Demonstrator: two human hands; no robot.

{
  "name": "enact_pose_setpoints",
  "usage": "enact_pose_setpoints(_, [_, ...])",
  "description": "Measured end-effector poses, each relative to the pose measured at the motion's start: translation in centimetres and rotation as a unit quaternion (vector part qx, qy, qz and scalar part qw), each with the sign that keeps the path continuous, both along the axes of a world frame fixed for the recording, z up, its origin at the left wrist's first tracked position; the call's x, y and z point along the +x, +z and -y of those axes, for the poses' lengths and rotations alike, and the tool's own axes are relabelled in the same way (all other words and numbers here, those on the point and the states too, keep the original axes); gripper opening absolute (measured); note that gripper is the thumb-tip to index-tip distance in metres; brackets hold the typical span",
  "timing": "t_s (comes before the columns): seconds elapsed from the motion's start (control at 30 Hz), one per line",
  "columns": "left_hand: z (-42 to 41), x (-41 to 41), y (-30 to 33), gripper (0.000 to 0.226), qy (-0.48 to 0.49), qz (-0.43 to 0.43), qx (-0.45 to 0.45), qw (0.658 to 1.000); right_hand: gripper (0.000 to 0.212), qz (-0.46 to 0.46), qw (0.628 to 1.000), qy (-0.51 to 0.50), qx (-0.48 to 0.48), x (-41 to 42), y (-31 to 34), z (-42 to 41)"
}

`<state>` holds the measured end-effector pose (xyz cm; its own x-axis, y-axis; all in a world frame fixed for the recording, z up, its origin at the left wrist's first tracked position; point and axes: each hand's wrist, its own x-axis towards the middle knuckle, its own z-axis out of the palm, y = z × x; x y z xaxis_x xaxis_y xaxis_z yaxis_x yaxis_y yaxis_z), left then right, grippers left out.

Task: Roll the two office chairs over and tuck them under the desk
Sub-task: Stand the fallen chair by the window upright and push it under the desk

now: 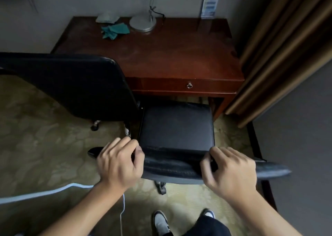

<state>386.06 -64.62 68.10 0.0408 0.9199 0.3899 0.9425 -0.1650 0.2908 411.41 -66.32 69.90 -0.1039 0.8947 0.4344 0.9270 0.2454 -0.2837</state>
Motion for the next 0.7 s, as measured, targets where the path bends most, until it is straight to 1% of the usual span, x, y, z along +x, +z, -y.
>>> enact_pose_setpoints(0.07, [-1.8,-0.2,0.2,0.027,0.004,-0.002,0.004,1.000,0.027,-0.006,1.000,-0.008,-0.015,-0.5,0.2,-2.2])
enact_pose_setpoints(0.2, [-5.0,0.8,0.0,0.025,0.009,-0.022,-0.004,1.000,0.021,0.014,0.997,-0.046,-0.055,0.4,0.2,-6.2])
enact_pose_setpoints(0.37, [-9.1,2.0,-0.3,0.026,0.007,-0.006,-0.004,1.000,0.025,0.051,0.995,-0.055,-0.071,1.6,-0.2,-10.4])
enact_pose_setpoints(0.47, [-12.4,2.4,0.0,0.028,0.004,-0.003,-0.019,1.000,0.026,0.050,0.993,-0.070,-0.084,1.8,-0.2,-13.7])
enact_pose_setpoints(0.7, [-20.7,4.8,0.3,0.033,-0.007,-0.006,-0.031,0.999,0.029,0.039,0.990,-0.115,-0.066,3.9,-0.2,-21.2])
